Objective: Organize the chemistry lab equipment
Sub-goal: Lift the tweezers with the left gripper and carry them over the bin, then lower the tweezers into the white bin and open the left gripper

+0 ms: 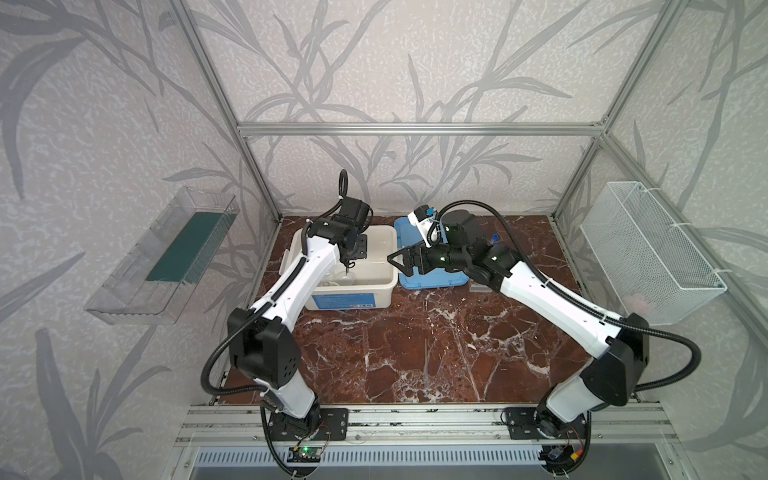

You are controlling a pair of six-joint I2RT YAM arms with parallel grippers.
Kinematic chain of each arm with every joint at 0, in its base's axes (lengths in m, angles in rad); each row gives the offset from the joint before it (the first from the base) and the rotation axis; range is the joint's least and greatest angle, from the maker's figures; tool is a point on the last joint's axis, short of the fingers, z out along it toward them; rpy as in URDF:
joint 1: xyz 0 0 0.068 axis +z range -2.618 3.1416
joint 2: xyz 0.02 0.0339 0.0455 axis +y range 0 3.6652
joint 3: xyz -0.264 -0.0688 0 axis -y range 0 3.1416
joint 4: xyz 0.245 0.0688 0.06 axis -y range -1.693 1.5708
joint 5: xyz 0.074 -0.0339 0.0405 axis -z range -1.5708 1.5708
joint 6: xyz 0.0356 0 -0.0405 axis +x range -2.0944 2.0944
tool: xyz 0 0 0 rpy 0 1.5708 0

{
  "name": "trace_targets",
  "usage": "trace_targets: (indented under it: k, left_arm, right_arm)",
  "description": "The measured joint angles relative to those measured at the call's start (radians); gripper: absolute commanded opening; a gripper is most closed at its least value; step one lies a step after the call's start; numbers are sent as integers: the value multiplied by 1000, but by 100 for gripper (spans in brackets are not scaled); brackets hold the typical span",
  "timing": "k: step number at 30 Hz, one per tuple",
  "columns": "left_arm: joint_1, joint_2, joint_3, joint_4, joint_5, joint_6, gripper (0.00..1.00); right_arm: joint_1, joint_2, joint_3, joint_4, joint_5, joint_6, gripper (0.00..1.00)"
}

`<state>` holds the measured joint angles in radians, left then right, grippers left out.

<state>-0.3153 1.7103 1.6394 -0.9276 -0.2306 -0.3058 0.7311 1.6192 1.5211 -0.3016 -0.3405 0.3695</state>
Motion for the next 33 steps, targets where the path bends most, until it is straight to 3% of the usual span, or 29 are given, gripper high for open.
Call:
trace_targets:
  k: [6,13,33]
  left_arm:
    - [15,186,103,-11,13,-2,0]
    - [15,250,99,17,42,-11,0]
    - [26,263,-166,268,149,-72,5]
  right_arm:
    - [0,40,0,9,20,18,92]
    - [0,41,-8,36,27,24,92]
    - [0,60,-16,48,24,32,91]
